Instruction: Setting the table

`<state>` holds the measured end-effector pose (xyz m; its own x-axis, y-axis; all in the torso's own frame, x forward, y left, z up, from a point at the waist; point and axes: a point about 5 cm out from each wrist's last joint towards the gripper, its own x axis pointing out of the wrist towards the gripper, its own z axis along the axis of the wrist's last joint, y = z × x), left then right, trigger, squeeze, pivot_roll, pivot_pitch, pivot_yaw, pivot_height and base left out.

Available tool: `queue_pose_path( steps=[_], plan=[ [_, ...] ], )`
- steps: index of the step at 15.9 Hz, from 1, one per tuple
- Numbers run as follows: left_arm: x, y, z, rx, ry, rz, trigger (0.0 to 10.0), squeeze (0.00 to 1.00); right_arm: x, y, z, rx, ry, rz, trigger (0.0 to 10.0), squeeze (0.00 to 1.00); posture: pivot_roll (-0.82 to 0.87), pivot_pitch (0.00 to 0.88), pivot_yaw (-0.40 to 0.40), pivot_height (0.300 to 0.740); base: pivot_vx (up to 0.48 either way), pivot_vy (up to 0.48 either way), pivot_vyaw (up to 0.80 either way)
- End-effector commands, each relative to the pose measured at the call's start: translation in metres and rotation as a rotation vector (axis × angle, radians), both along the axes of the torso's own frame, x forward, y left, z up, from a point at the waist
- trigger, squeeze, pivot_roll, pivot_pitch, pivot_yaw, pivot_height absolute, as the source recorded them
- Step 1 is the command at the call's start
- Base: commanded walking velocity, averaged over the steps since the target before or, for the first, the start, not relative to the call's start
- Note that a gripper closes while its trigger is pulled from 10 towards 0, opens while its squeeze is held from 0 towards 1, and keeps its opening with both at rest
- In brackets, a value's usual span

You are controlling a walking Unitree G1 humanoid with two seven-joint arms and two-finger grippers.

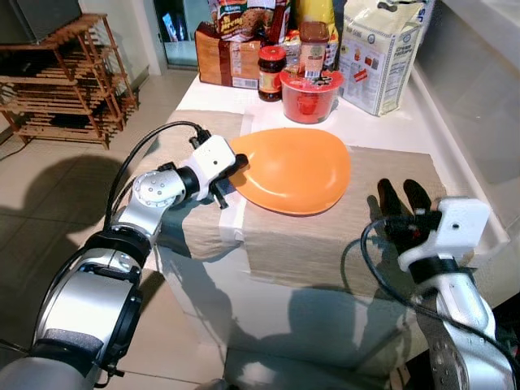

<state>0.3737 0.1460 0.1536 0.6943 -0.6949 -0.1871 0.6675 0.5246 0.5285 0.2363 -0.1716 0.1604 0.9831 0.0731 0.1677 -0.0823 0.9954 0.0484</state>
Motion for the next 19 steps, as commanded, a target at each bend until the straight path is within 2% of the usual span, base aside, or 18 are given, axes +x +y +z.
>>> queue_pose_path(
  steps=[1,4,6,10,12,16,19],
  plan=[
    [-0.014,0.0,-0.036,0.086,0.132,-0.037,10.0,0.0,0.001,-0.003,-0.002,0.02,0.018,-0.008,10.0,0.0,-0.08,0.0,0.049,0.722,0.0,0.0,0.0],
    [-0.028,-0.011,-0.05,0.111,0.138,-0.155,10.0,0.0,0.016,-0.003,0.0,0.178,0.062,0.033,10.0,0.0,-0.07,0.0,0.045,0.722,0.0,0.0,0.0],
    [-0.033,-0.014,-0.055,0.105,0.137,-0.19,10.0,0.0,0.02,-0.004,0.0,0.229,0.074,0.033,10.0,0.0,-0.07,0.0,0.045,0.722,0.0,0.0,0.0],
    [-0.043,-0.015,-0.069,0.133,0.175,-0.21,10.0,0.0,0.023,-0.002,-0.002,0.258,0.092,0.046,10.0,0.0,-0.06,0.0,0.047,0.722,0.0,0.0,0.0],
    [-0.049,-0.012,-0.084,0.214,0.227,-0.2,10.0,0.0,0.026,0.005,0.001,0.282,0.099,0.092,10.0,0.0,-0.06,0.0,0.047,0.722,0.0,0.0,0.0],
    [-0.048,-0.009,-0.09,0.262,0.279,-0.177,10.0,0.0,0.025,0.005,0.006,0.287,0.094,0.107,10.0,0.0,-0.06,0.0,0.049,0.722,0.0,0.0,0.0],
    [-0.05,-0.008,-0.095,0.347,0.346,-0.2,10.0,0.0,0.025,0.004,0.006,0.292,0.102,0.108,10.0,0.0,-0.06,0.0,0.051,0.722,0.0,0.0,0.0]
  ],
)
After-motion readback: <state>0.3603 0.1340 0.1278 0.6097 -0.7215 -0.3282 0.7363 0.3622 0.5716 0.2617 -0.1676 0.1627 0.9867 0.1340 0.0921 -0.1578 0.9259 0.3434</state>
